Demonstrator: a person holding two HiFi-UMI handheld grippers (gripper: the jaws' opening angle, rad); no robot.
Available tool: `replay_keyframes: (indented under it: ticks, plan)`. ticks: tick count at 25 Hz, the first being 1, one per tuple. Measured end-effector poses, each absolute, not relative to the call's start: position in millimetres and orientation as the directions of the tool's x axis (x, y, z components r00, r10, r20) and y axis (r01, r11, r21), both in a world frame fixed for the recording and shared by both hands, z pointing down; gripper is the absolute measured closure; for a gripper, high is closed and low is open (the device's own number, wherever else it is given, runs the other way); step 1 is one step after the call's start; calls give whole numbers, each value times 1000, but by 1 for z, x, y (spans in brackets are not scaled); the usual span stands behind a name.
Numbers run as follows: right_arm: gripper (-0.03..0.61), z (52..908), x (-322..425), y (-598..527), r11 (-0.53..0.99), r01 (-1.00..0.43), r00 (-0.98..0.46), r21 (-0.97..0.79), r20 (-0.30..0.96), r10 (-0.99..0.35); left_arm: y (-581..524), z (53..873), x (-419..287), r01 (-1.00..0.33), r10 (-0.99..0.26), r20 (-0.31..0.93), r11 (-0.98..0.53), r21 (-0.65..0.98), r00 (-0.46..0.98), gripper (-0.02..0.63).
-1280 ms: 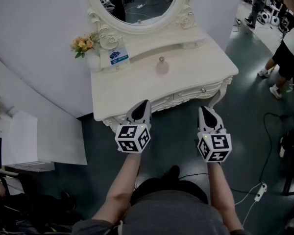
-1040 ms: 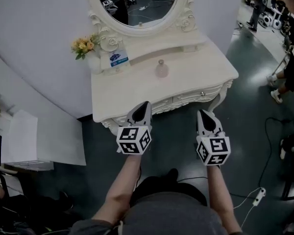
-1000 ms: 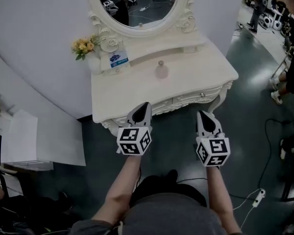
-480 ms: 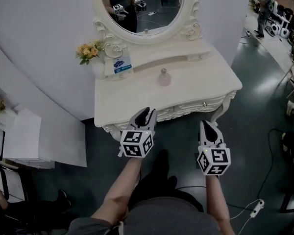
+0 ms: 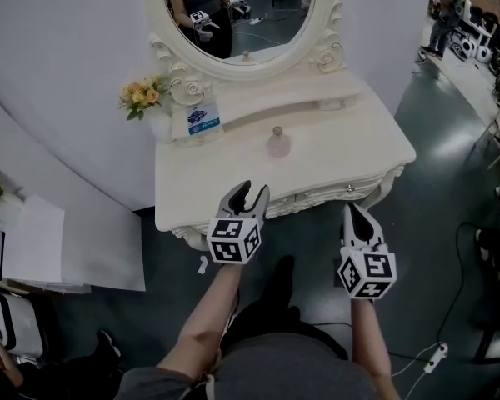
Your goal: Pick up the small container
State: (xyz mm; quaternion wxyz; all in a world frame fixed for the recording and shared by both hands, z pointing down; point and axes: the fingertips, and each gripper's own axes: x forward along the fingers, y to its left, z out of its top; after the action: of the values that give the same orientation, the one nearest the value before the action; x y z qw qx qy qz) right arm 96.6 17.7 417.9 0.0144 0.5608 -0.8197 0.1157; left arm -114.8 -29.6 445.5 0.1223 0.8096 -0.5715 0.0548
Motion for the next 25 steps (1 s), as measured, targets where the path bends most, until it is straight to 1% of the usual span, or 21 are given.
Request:
replay_keyframes:
  ticks: [7,16,25]
  plan:
    - [575,418,86,-35,356,-920,-380,-160,157,-912,-88,458,-119,-936,-905,243,-323,138,348,425]
    - [575,425,79,-99,317,-935,-343,-158,185,-921,-158,478,-117,-924,-882,275,-360,128,382,392]
    - [575,431,71,-141,286,-944,-316,-161,208,-926,-206,498,-112,-905,-851,309,-404,133,425,387]
